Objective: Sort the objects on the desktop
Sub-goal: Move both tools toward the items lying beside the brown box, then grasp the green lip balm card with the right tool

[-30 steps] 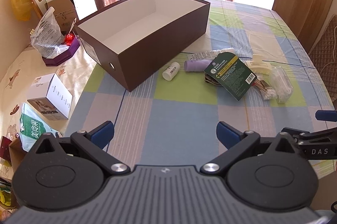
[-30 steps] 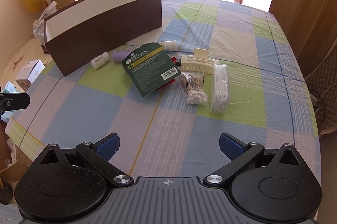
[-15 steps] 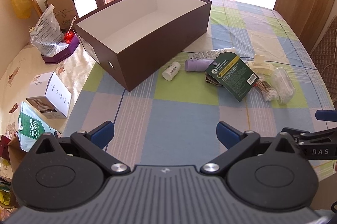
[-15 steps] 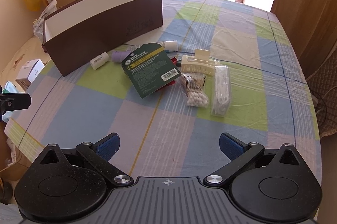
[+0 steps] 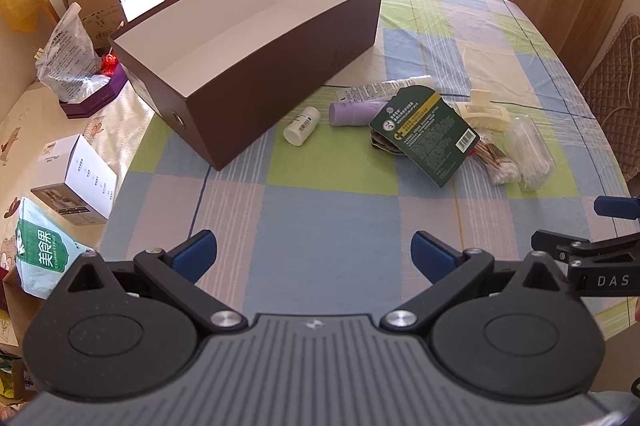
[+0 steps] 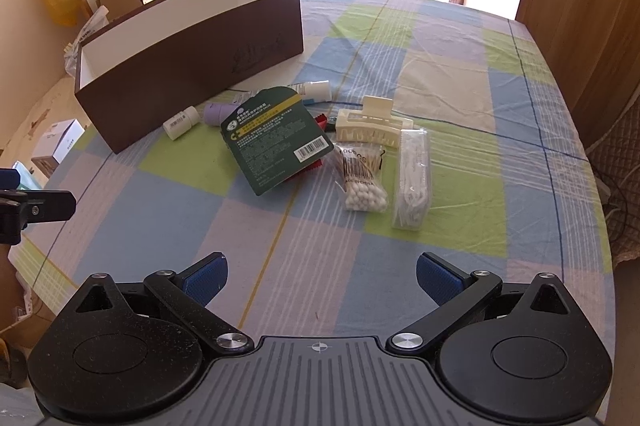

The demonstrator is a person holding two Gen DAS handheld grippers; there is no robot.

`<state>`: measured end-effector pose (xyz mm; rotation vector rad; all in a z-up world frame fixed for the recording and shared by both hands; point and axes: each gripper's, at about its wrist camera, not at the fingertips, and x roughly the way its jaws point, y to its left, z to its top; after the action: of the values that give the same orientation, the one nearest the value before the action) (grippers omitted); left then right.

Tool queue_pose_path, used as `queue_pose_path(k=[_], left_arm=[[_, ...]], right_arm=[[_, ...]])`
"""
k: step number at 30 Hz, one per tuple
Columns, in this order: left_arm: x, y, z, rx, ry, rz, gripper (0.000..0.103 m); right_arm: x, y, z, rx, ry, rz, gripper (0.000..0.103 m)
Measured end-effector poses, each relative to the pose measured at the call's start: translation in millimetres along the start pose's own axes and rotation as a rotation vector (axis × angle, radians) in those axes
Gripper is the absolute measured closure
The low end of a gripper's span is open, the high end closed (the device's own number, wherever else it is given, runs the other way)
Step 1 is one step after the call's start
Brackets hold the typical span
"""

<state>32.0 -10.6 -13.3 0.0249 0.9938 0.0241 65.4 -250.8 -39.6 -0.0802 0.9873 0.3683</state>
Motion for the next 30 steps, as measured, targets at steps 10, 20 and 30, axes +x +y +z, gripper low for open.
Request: queue_pose_path(k=[10, 20, 30], left_arm=[[22.6, -5.0, 12.3, 0.015, 0.022, 0.0, 0.001], [49.0, -16.1, 25.6, 0.022, 0.056, -0.042, 0.001], [73.2, -18.0, 35.5, 0.012, 0.07, -0.012, 0.001]], right_arm=[[12.1, -23.9, 4.5, 0.032, -0.006, 0.019, 0.0], [27.0, -55.1, 14.0, 0.046, -0.02, -0.033, 0.0], [34.7, -49.6, 29.2, -0.083, -0.092, 0.031, 0.0]])
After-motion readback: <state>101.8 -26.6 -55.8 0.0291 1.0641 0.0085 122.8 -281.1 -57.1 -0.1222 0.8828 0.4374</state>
